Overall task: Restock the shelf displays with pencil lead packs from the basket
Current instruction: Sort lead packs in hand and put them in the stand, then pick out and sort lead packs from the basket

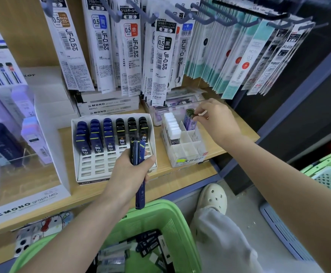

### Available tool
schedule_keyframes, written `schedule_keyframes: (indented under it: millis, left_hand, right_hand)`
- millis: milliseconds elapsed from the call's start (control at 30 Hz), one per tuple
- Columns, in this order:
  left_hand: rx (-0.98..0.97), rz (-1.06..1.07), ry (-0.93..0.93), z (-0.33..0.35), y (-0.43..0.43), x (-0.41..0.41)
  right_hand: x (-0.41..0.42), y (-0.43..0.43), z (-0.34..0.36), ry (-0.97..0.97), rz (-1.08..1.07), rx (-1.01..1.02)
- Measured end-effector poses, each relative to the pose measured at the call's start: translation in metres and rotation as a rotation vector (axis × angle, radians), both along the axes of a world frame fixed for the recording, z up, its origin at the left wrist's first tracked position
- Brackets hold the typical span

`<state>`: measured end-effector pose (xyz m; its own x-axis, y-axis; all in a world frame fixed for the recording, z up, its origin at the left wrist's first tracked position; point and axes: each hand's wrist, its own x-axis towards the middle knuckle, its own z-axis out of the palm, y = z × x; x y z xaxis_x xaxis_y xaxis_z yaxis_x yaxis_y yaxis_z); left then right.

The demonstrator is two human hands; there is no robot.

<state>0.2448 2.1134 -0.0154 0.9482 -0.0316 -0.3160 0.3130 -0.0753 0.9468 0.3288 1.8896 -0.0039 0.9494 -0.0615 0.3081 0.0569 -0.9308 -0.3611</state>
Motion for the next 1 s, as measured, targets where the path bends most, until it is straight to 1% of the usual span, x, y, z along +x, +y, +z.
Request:
schedule_keyframes:
  millis: [100, 233, 300, 367, 467, 567, 633, 800, 933, 1000]
  left_hand:
    - [-0.025, 0.007, 0.018, -0.002, -0.001, 0.000]
    - [-0.132, 0.029, 0.072, -0.001, -0.003, -0.001]
    - [-0.190, 0.060, 0.093, 0.001, -0.004, 0.000]
    - [-0.280, 0.125, 0.119, 0.005, -0.006, 0.001]
    - [-0.429, 0.260, 0.160, 0.009, -0.004, 0.003]
    - [-0.459, 0.344, 0.160, 0.011, -0.002, 0.003]
    - [-0.460, 0.387, 0.146, 0.013, -0.001, 0.001]
    - [-0.455, 0.350, 0.101, 0.017, 0.005, -0.009]
    - [-0.486, 0.328, 0.085, 0.019, 0.018, -0.019]
    - [-0.463, 0.292, 0.078, 0.018, 0.026, -0.023]
  right_hand:
    - [-0.001, 0.003, -0.001, -0.008, -0.015, -0.034]
    - [-0.007, 0.016, 0.002, -0.018, -0.051, -0.101]
    - [-0.020, 0.030, 0.006, -0.063, -0.024, 0.008]
    - [-0.039, 0.049, 0.012, -0.031, 0.035, 0.210]
    - [-0.072, 0.076, 0.017, 0.183, 0.185, 0.422]
    - [-0.093, 0.100, 0.012, 0.441, 0.280, 0.537]
    - [-0.098, 0.110, 0.008, 0.515, 0.296, 0.604]
    - [-0.097, 0.122, 0.011, 0.545, 0.315, 0.684]
    - [-0.102, 0.128, 0.012, 0.533, 0.275, 0.750]
    - [-0.105, 0.130, 0.009, 0.511, 0.247, 0.771]
